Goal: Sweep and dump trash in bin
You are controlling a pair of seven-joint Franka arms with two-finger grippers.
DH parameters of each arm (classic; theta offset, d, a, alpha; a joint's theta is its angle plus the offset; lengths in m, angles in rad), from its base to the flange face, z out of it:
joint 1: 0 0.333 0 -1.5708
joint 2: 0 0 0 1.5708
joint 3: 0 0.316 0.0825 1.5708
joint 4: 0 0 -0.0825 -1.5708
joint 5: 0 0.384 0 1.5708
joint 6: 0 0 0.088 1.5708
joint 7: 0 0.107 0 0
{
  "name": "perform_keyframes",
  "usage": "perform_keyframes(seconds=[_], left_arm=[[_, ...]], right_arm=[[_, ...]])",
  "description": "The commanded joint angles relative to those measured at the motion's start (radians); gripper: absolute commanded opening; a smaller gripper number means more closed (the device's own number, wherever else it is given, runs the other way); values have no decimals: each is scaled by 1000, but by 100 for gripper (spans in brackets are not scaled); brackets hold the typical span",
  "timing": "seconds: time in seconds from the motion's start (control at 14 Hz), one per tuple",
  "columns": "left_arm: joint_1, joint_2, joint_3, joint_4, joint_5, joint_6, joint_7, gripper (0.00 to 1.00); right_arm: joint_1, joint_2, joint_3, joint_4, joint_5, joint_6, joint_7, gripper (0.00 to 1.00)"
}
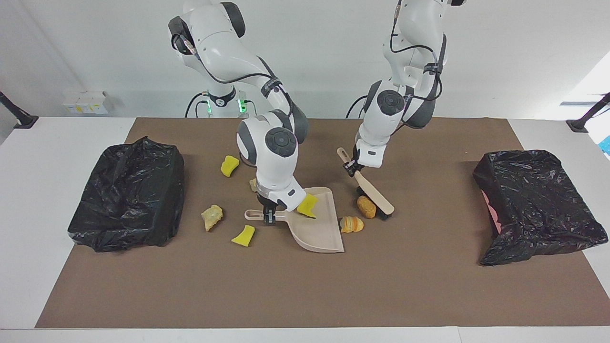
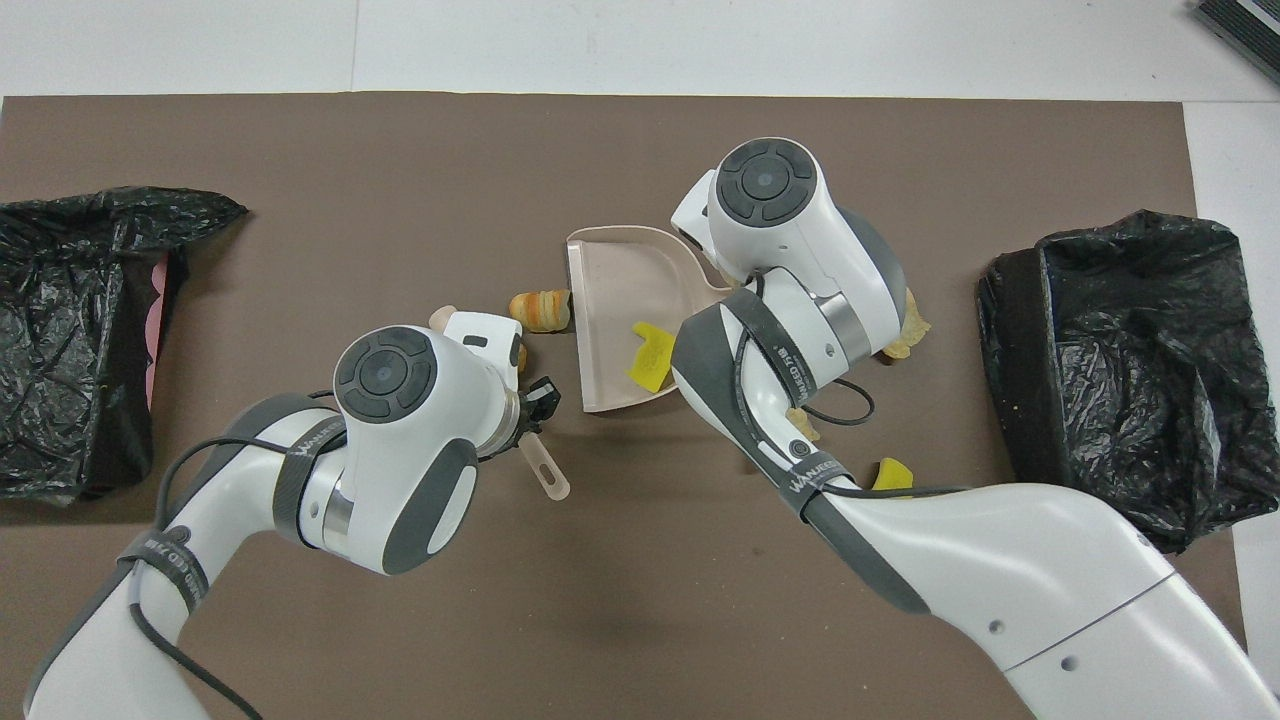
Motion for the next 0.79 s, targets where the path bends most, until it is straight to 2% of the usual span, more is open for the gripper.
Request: perform_keyframes(seconds=[0.0,0.43,0.57,0.71], left_arm=[[-42,48,-7,44,-26,70,45,0],[-214,125,-19,60,-23,212,252,0],[-208,122,-17,63,-16,191,257,0],[-188,102,-7,69,-11,113,260,0]], right_arm=[[-15,-26,14,-50,-17,35,-6,0],[-15,-30,14,-56,-17,35,-5,0],[-15,-30,14,-56,-16,35,2,0],[-15,-29,14,-52,-11,35,15,0]])
